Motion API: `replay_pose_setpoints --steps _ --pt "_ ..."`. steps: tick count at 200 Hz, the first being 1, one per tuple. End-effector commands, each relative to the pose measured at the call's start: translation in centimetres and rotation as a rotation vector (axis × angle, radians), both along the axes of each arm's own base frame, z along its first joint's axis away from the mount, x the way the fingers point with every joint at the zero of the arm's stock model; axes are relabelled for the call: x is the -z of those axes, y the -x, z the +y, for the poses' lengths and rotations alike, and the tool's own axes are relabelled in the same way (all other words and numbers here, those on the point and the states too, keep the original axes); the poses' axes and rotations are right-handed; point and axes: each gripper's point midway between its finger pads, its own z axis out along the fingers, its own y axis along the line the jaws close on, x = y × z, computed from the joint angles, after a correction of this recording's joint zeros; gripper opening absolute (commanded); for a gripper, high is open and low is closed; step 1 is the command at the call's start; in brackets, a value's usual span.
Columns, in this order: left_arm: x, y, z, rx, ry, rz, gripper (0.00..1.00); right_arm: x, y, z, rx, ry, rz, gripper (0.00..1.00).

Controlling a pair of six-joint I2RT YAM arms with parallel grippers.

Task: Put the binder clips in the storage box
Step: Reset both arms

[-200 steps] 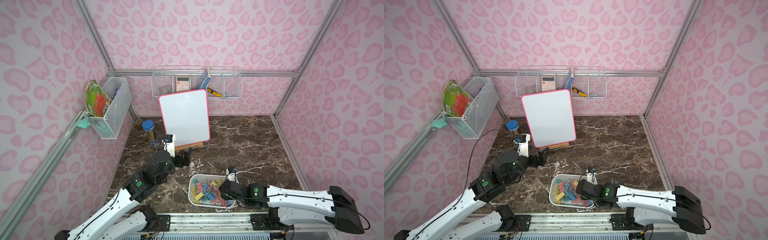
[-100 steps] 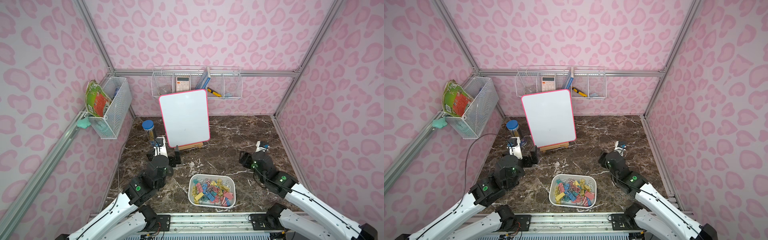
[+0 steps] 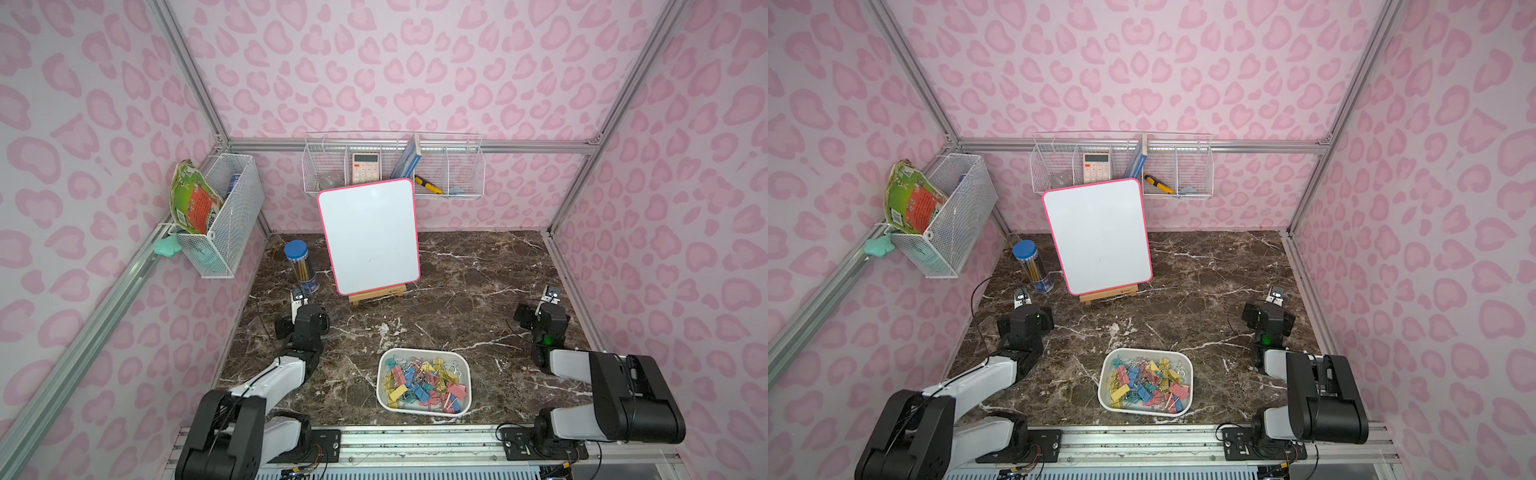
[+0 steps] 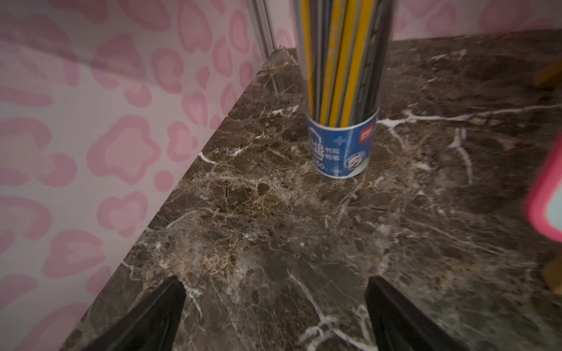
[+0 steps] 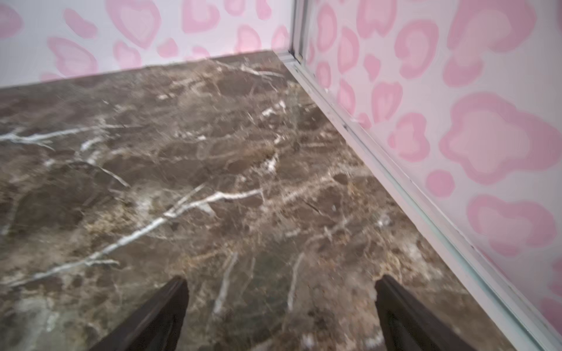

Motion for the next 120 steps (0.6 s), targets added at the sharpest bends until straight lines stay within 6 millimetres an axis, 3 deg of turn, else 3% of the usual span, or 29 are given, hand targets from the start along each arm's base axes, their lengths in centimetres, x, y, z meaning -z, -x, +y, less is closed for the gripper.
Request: replay_pose_setpoints --steps 1,6,15,27,36,66,120 --pt "-2.7 -3.9 -1.4 0.142 0.065 -0.175 0.98 -4.0 -0.9 3.7 -0.202 0.094 -0.225 0.98" --pt "-2.6 -4.2 -1.3 0.152 0.079 -0.177 0.98 -5.3 -0.2 4.3 -0.216 0.132 -0.313 0.98" --pt "-1.9 -4.8 -0.9 0.154 0.148 -0.164 0.98 -4.9 1.2 3.8 -0.161 0.131 -0.322 0.98" --pt "-0.3 -5.6 -0.4 0.164 0.200 -0.165 0.97 -4.3 0.8 1.4 -0.045 0.061 -0.270 0.98" --pt "0.5 -6.6 -0.2 0.188 0.194 -0.180 0.98 -4.5 0.4 2.0 -0.093 0.080 -0.285 0.99" --pt "0.9 -6.1 0.6 0.148 0.281 -0.121 0.99 -4.3 -0.1 2.5 -0.082 0.105 -0.265 0.99" --pt "0.8 -6.1 0.6 0.150 0.275 -0.130 0.99 -4.3 -0.1 2.5 -0.082 0.112 -0.272 0.99"
